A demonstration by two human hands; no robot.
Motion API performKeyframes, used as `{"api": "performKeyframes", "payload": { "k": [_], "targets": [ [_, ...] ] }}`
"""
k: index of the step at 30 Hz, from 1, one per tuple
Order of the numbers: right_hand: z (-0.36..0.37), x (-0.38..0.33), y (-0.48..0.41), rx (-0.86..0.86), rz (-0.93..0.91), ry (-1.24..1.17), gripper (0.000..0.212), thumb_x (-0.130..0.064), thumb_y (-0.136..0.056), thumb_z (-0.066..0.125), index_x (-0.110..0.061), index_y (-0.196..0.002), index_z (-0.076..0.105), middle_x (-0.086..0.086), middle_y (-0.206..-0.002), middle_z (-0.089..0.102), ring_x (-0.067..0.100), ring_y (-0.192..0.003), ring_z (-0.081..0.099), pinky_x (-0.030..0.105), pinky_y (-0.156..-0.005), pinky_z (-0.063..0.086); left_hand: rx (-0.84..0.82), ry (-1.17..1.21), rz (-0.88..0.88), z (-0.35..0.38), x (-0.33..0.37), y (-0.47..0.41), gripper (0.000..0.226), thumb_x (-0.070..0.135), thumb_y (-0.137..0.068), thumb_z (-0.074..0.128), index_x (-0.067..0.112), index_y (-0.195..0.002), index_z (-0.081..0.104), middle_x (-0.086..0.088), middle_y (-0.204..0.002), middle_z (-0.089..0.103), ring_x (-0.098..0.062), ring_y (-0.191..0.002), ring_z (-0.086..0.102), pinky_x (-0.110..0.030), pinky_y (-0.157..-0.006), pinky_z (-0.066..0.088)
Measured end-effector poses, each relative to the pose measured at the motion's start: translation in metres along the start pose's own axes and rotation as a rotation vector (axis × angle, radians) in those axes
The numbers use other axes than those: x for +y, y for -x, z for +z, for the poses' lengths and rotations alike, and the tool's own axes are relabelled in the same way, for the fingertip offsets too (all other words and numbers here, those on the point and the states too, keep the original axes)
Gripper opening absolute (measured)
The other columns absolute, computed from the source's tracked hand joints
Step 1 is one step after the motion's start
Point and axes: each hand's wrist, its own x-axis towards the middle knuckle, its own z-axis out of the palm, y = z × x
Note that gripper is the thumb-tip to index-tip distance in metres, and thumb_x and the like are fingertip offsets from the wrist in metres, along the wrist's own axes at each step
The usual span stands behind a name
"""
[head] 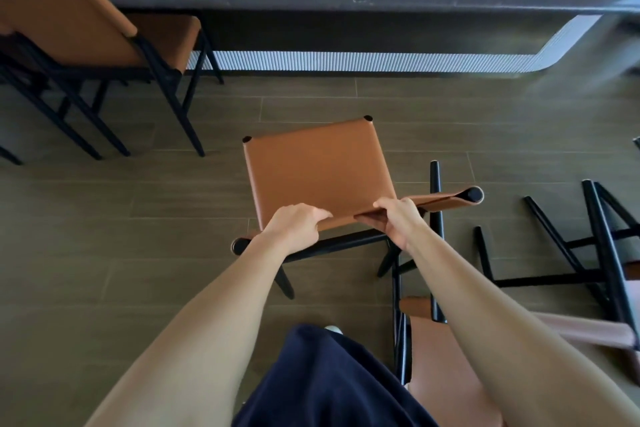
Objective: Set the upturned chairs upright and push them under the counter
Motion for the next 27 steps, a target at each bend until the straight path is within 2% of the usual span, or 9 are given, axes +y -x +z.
{"api": "performKeyframes", "payload": {
  "k": [2,5,10,16,18,20,21,24,27],
  "targets": [
    [-0.007,0.006,0.001,0.004,0.008,-0.013,0.023,0.007,-0.095,0.046,0.006,-0.118,0.046,0.026,-0.120,0.059,0.037,-0.097,0.068,0.034,-0.060,0.061,-0.037,-0.003,-0.005,0.008,0.003,0.002,0.054,0.003,-0.094,0.041,0.032,-0.138,0.050,-0.004,-0.136,0.058,-0.021,-0.078,0.060,-0.026,-0.070,0.045],
    [-0.010,0.009,0.000,-0.007,0.005,-0.017,0.020,0.008,-0.095,0.046,0.008,-0.115,0.047,0.026,-0.118,0.059,0.037,-0.095,0.069,0.035,-0.062,0.061,-0.031,0.002,-0.018,0.011,0.005,0.002,0.055,0.003,-0.093,0.041,0.033,-0.138,0.050,-0.004,-0.138,0.056,-0.022,-0.086,0.063,-0.025,-0.070,0.043],
    [-0.014,0.011,0.000,-0.024,0.012,-0.018,0.027,0.007,-0.095,0.047,0.008,-0.122,0.045,0.026,-0.117,0.061,0.036,-0.094,0.069,0.036,-0.065,0.062,-0.024,0.017,-0.051,0.012,0.008,0.007,0.054,0.004,-0.095,0.040,0.036,-0.137,0.051,-0.002,-0.141,0.053,-0.020,-0.082,0.058,-0.026,-0.069,0.045],
    [-0.023,0.014,-0.003,-0.064,0.026,0.101,0.028,-0.011,-0.100,0.051,0.004,-0.123,0.047,0.025,-0.110,0.066,0.034,-0.092,0.071,0.038,-0.067,0.061,0.008,0.061,-0.164,0.017,0.018,0.011,0.040,0.016,-0.097,0.047,0.035,-0.132,0.054,0.005,-0.129,0.061,-0.018,-0.082,0.058,-0.029,-0.065,0.045],
    [-0.028,0.014,-0.002,-0.070,0.047,0.158,0.032,-0.022,-0.101,0.050,-0.001,-0.125,0.045,0.025,-0.108,0.067,0.034,-0.091,0.072,0.038,-0.065,0.061,0.035,0.297,-0.146,0.021,0.023,0.017,0.035,0.021,-0.095,0.053,0.031,-0.128,0.058,0.007,-0.125,0.062,-0.014,-0.080,0.062,-0.030,-0.071,0.051],
    [-0.032,0.013,-0.002,-0.069,0.071,0.155,0.036,-0.029,-0.101,0.050,-0.003,-0.125,0.044,0.025,-0.104,0.069,0.034,-0.088,0.073,0.038,-0.063,0.060,0.186,0.644,-0.116,0.021,0.030,0.028,0.023,0.026,-0.093,0.059,0.031,-0.114,0.067,0.012,-0.114,0.068,-0.004,-0.093,0.064,-0.028,-0.089,0.051],
    [-0.035,0.013,-0.002,-0.061,0.078,0.135,0.038,-0.030,-0.100,0.050,-0.003,-0.125,0.044,0.026,-0.102,0.069,0.035,-0.086,0.073,0.039,-0.063,0.060,0.277,0.811,-0.118,0.020,0.034,0.034,0.016,0.028,-0.091,0.061,0.031,-0.104,0.070,0.013,-0.105,0.071,-0.002,-0.097,0.065,-0.027,-0.093,0.049],
    [-0.040,0.011,-0.003,-0.033,0.092,0.083,0.040,-0.031,-0.100,0.051,-0.001,-0.127,0.045,0.027,-0.097,0.070,0.035,-0.086,0.073,0.039,-0.064,0.060,0.465,1.276,-0.177,0.022,0.046,0.046,0.014,0.026,-0.092,0.061,0.022,-0.090,0.074,0.001,-0.090,0.075,-0.012,-0.095,0.069,-0.030,-0.089,0.053],
    [-0.043,0.011,-0.003,-0.015,0.108,0.069,0.040,-0.030,-0.100,0.051,-0.001,-0.127,0.047,0.025,-0.097,0.072,0.034,-0.087,0.073,0.039,-0.065,0.059,0.433,1.536,-0.305,0.030,0.054,0.051,0.028,0.031,-0.096,0.057,0.009,-0.091,0.073,-0.013,-0.088,0.074,-0.025,-0.089,0.071,-0.032,-0.080,0.055]
  ]
}}
